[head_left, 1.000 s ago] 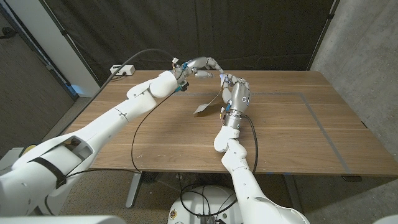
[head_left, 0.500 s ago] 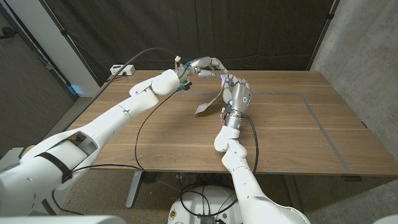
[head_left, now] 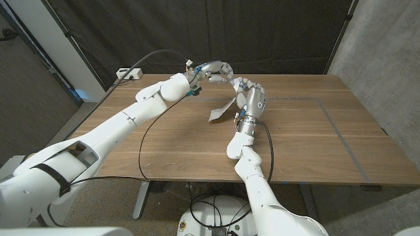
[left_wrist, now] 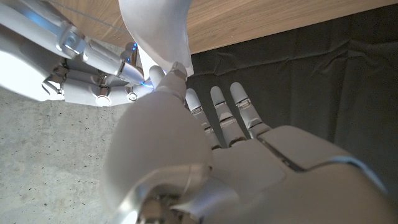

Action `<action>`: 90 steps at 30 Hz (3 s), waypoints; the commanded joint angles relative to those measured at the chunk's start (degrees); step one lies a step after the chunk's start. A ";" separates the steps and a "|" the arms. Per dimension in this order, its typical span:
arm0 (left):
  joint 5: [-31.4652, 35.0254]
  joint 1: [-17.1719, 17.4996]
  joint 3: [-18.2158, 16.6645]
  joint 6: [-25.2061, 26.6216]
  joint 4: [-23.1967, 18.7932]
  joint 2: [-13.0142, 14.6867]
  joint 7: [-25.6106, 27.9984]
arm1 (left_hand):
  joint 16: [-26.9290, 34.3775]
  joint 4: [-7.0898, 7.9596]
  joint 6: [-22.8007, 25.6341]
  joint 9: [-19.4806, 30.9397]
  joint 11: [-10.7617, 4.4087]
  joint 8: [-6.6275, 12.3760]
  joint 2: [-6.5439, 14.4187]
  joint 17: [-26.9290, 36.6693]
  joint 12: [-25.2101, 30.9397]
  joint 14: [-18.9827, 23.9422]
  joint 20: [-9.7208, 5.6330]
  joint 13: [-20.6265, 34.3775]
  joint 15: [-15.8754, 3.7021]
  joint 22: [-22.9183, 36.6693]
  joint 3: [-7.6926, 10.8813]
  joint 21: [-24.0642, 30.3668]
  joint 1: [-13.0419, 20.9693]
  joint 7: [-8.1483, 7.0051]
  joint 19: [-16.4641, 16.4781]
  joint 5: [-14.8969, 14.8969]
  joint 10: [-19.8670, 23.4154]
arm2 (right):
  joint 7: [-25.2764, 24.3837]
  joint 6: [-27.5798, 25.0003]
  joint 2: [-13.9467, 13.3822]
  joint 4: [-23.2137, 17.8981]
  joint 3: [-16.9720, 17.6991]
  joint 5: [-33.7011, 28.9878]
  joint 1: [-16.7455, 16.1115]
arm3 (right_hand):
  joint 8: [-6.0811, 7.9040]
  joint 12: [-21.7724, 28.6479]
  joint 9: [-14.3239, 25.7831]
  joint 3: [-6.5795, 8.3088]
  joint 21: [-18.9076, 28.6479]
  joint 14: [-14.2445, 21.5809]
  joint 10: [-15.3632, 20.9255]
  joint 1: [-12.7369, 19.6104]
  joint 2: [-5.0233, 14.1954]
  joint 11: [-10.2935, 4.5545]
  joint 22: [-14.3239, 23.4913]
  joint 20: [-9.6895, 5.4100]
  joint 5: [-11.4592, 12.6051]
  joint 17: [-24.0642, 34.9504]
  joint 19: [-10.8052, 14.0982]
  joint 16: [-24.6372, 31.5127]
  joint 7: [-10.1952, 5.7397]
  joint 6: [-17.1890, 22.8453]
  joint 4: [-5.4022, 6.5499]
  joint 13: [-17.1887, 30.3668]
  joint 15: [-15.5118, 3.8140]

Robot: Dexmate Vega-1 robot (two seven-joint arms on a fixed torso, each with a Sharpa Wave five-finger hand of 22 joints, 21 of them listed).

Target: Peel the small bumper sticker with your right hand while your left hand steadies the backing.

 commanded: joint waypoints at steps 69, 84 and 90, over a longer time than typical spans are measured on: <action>-37.71 14.99 -8.21 0.63 6.30 -12.75 11.42 | 5.33 5.16 -4.10 2.14 5.71 -4.15 -2.59 3.31 9.21 17.53 8.17 -0.88 -2.93 1.28 -4.96 2.23 -20.43 10.60 5.84 0.42 20.32 | -0.01 -5.87 -3.41 -1.92 -4.57 -3.86 -1.36 | 7.02 -0.83 -0.61 0.22 2.62 0.16 0.08 -0.26 0.74 0.05 -0.68 0.24 0.20 0.72 -1.58 -0.30 0.09 0.31 -0.53 0.11 -5.99; -36.55 14.00 -6.78 8.88 2.66 -11.41 15.78 | 5.21 -0.97 -1.63 1.98 4.98 -4.82 -0.96 1.87 9.70 19.66 8.26 -0.12 -3.16 1.17 -0.15 3.69 -13.76 10.67 7.60 2.17 22.27 | -0.01 -4.59 -3.51 -4.52 -5.25 -4.00 -3.30 | 7.21 -0.82 -0.82 0.20 3.13 0.14 0.03 -0.31 0.81 0.07 -0.81 0.19 0.18 0.76 -1.93 -0.26 -0.01 0.09 -0.55 0.23 -5.98; -35.63 12.56 -5.73 12.78 0.84 -10.53 15.67 | 5.01 -1.98 -2.87 2.28 4.96 -5.54 -1.34 1.81 9.06 19.12 8.34 -0.16 -3.04 1.12 0.41 3.88 -13.02 10.44 7.52 2.28 21.20 | -0.01 -4.92 -4.09 -3.84 -5.72 -4.10 -3.19 | 7.28 -0.84 -0.81 0.22 3.32 0.00 0.00 -0.34 0.81 0.05 -0.86 0.12 0.16 0.73 -2.11 -0.35 -0.15 -0.14 -0.55 0.25 -6.03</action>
